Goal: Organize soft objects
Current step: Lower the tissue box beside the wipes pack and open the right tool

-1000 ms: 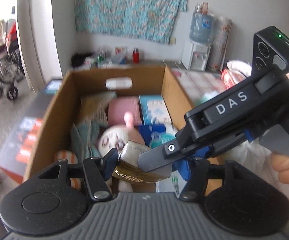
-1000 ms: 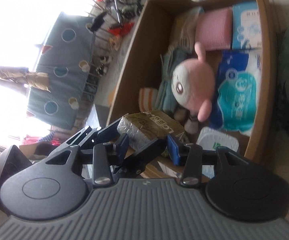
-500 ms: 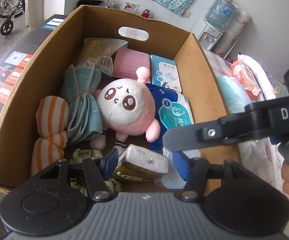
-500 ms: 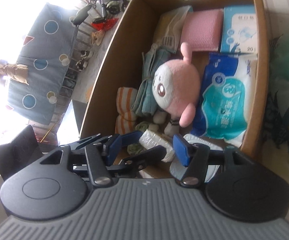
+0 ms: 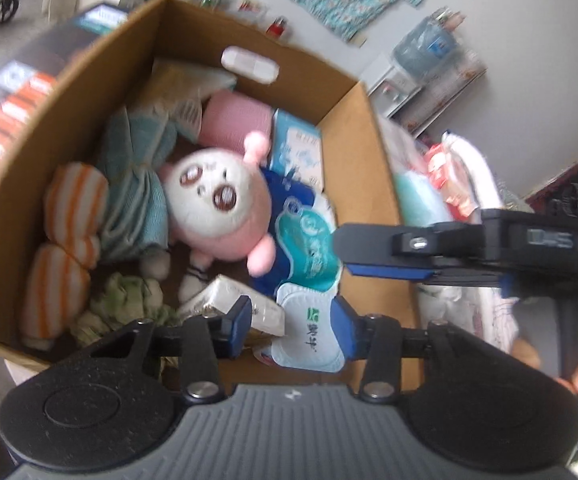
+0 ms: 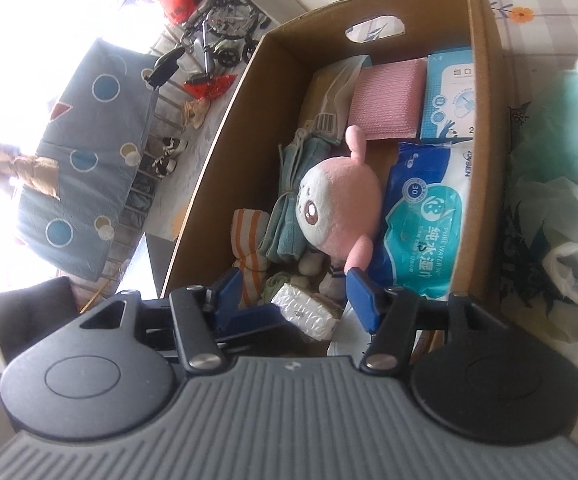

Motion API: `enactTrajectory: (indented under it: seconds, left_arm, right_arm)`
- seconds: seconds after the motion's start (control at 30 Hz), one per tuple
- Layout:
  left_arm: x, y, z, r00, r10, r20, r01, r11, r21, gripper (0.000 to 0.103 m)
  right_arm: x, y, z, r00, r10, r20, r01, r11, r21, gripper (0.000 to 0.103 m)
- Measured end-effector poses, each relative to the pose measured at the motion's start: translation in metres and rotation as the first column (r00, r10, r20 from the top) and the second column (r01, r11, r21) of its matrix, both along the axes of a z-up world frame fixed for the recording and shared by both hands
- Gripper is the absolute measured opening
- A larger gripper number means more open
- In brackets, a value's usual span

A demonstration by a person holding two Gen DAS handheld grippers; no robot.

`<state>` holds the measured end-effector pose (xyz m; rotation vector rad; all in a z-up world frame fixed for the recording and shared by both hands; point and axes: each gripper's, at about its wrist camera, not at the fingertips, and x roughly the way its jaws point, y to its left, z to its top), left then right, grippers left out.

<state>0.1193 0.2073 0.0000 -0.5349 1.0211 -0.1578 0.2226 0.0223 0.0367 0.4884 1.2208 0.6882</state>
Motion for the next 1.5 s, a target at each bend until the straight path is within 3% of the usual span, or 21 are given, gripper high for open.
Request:
enactTrajectory:
  seconds: [0.17,0.27,0.6,0.7,0.8,0.93,1.23,1.5]
  left_arm:
    - [0.022,0.003,-0.008,0.999,0.046,0.002,-0.046,0.999,-0.010,0.039]
    - [0.034,0.001,-0.014,0.998,0.057,-0.008,-0.057,0.998,0.025,0.039]
    - [0.052,-0.001,-0.048,0.988,0.068,-0.141,-0.070,0.997,-0.011,0.041]
    - [0.049,0.000,-0.047,0.988,0.075,-0.137,-0.076,0.997,0.000,0.043]
    - [0.045,-0.001,-0.043,0.991,0.073,-0.110,-0.075,0.997,-0.014,0.051]
    - [0.045,-0.006,-0.044,0.990,0.072,-0.119,-0.075,0.997,-0.020,0.052]
    - [0.049,-0.022,-0.058,0.982,0.037,-0.184,-0.071,0.981,-0.181,0.054]
    - [0.045,-0.033,-0.064,0.986,0.025,-0.164,-0.061,0.975,-0.214,0.056]
  right_arm:
    - [-0.003,-0.010,0.000,0.999,-0.032,0.002,0.032,0.999,0.017,0.057]
    - [-0.003,-0.019,0.004,0.997,-0.069,0.022,0.068,0.997,0.025,0.058]
    - [-0.001,-0.037,0.009,0.991,-0.127,0.038,0.124,0.990,0.067,0.058]
    - [-0.002,-0.039,0.008,0.991,-0.129,0.038,0.126,0.990,0.068,0.058]
    - [-0.004,-0.040,0.007,0.990,-0.132,0.042,0.129,0.989,0.068,0.058]
    - [-0.008,-0.043,0.006,0.988,-0.147,0.037,0.144,0.987,0.078,0.058]
    - [-0.015,-0.052,0.009,0.984,-0.171,0.046,0.167,0.983,0.082,0.059]
    - [-0.020,-0.056,0.010,0.983,-0.178,0.049,0.173,0.981,0.084,0.059]
